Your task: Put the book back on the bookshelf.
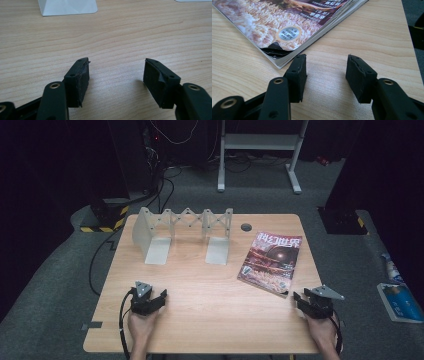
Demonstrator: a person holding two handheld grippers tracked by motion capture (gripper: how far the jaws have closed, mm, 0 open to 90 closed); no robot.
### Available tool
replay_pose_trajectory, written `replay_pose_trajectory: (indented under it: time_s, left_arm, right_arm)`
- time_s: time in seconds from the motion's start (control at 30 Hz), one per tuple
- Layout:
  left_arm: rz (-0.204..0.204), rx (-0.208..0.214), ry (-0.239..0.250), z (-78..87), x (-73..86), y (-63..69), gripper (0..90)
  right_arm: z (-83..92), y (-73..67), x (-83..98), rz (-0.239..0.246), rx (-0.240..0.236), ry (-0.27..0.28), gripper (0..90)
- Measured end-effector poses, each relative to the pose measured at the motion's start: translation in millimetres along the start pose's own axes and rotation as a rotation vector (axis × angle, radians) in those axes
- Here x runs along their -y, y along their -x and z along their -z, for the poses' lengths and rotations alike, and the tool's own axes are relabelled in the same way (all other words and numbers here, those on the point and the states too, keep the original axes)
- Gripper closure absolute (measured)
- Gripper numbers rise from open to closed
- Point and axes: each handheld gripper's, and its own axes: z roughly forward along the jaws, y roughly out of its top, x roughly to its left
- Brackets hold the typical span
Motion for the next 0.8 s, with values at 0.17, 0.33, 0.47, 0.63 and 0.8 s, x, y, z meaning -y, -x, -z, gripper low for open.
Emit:
replay_pose_trajectory:
  time_s: [0.17,0.33,0.47,0.63,0.8]
  left_arm:
    - [0.0,0.0,0.0,0.0,0.0,0.1,37.6]
    - [-0.002,-0.003,-0.001,-0.1,0.0,0.5,37.6]
    - [-0.002,-0.002,-0.001,-0.1,0.0,0.3,37.6]
    - [0.0,-0.001,0.0,-0.1,-0.1,0.1,37.6]
    - [0.0,0.0,0.0,-0.2,-0.2,-0.3,37.6]
  right_arm:
    - [-0.1,0.4,-0.6,0.002,-0.002,-0.004,49.0]
    - [1.1,2.2,-1.5,-0.022,-0.008,-0.012,47.7]
    - [2.8,4.0,-1.9,-0.046,-0.011,-0.023,46.9]
    - [2.7,4.3,-2.8,-0.042,-0.015,-0.027,46.4]
    - [2.5,3.9,-3.2,-0.049,-0.022,-0.022,45.9]
